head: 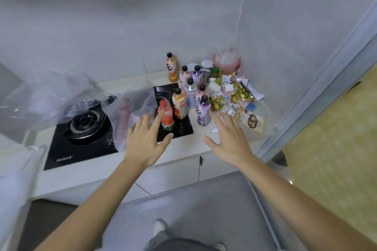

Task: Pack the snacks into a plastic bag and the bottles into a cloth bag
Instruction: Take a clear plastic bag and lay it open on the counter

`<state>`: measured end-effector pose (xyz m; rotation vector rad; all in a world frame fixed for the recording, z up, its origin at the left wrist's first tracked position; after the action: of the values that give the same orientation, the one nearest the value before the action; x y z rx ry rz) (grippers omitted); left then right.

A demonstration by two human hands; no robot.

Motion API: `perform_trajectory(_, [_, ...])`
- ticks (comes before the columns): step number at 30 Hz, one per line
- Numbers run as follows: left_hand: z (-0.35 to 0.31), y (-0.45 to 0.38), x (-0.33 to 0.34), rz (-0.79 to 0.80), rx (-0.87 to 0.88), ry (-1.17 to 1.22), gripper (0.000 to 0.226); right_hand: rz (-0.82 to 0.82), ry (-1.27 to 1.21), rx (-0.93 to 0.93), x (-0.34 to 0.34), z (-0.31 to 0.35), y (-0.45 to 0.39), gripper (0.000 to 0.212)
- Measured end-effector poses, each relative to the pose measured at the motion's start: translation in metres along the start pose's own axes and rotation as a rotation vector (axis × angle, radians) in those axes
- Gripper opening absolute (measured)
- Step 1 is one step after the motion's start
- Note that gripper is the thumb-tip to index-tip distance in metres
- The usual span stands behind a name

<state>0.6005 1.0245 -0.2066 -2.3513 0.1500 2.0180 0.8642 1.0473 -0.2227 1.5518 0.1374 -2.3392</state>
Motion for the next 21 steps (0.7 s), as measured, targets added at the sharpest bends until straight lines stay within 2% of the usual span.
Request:
perform_trajectory(9, [0.098, -0.058, 0.010, -0.014, -0.252, 0.059, 0.073, 0.094, 0.004, -0.193, 0.025, 0.060, -0.135, 0.080])
perform_trajectory(16, [0.186, -0.130, 0.034, 0.060, -0.332, 0.127, 0.070, 0.191, -0.019, -0.181, 0.059, 0.124, -0.244, 0.079])
perform_trajectory(21, [0.258, -0.158, 0.046, 0.141, -0.462, 0.188, 0.067, 0.304, 0.001, -0.190, 0.093, 0.161, -0.325, 0.079])
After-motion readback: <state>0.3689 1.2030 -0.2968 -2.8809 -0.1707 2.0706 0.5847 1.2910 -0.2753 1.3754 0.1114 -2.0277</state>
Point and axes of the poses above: each hand's wrist, its own y-axis away from the middle knuckle, its own x-axis out of the palm, z = x × y, the point moved 5 cm from there along -y, towards the middle knuckle, and after that the axes turned 13 degrees about z, right-handed, at the moved point
